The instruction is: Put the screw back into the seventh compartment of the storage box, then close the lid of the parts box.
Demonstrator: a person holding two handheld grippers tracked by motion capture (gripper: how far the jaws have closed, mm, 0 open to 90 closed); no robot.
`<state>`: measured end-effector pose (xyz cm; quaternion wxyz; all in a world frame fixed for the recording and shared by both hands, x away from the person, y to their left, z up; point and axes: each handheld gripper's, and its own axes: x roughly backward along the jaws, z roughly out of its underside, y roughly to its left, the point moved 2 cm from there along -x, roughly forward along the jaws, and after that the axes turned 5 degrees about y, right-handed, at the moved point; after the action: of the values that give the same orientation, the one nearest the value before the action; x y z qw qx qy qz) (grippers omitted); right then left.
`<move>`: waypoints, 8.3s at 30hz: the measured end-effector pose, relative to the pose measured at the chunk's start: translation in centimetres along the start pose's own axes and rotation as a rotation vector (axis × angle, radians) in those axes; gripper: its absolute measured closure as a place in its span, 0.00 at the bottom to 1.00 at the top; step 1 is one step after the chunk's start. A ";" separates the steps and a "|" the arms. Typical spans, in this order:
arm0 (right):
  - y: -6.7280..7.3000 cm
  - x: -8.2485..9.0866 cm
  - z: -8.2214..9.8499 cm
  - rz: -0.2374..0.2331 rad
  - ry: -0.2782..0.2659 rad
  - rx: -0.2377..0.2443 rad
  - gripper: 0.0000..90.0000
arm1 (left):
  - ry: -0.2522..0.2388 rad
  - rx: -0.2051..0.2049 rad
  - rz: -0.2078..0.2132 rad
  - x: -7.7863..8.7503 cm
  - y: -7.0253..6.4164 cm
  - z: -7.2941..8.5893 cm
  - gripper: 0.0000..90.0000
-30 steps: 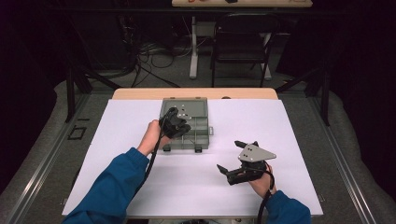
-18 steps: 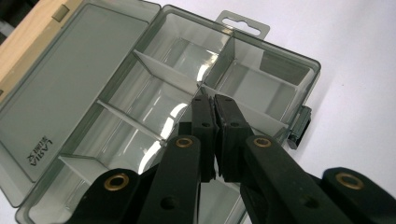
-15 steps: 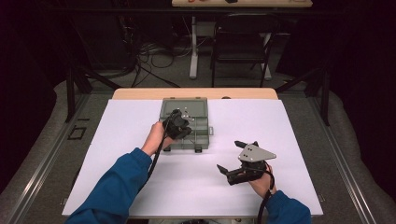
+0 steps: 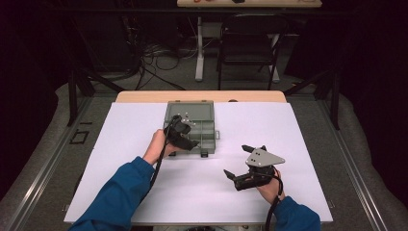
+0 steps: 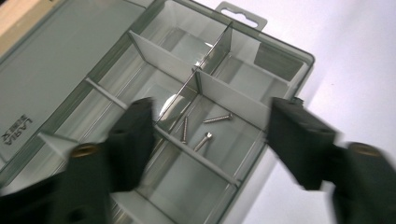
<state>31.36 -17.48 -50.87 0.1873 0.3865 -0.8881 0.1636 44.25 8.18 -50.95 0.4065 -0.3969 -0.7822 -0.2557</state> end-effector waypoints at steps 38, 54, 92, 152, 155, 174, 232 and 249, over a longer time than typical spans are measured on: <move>-0.2 0.1 0.0 -0.003 0.002 0.003 0.00 | -0.118 0.132 -0.085 2.7 2.7 4.1 0.00; -0.2 0.1 0.3 -0.007 0.004 -0.006 0.00 | -0.093 0.153 -0.090 0.8 3.9 4.1 0.00; -0.5 -0.4 0.8 -0.018 0.030 -0.014 0.00 | -0.039 0.190 -0.069 -2.1 5.1 4.8 0.59; -10.5 -12.7 -5.6 0.090 0.197 -0.144 0.44 | -0.062 0.162 -0.049 -2.1 5.3 5.1 0.63; -10.9 -13.4 -5.6 0.076 0.220 -0.147 0.65 | -0.064 0.164 -0.046 -2.1 5.3 5.1 0.63; -11.9 -17.5 -4.9 0.113 0.335 -0.083 1.00 | -0.063 0.162 -0.047 -2.1 5.3 5.1 0.64; -13.3 -21.9 -2.4 0.154 0.423 -0.183 1.00 | -0.107 0.161 -0.030 -2.3 5.4 5.5 0.64; -13.5 -21.4 -2.9 0.162 0.354 -0.184 1.00 | -0.108 0.160 -0.030 -2.3 5.3 5.5 0.64</move>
<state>55.51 -11.61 -56.20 0.3612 0.2601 -0.8807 0.1617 47.12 14.16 -55.45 0.3902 -0.3645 -0.8269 -0.1766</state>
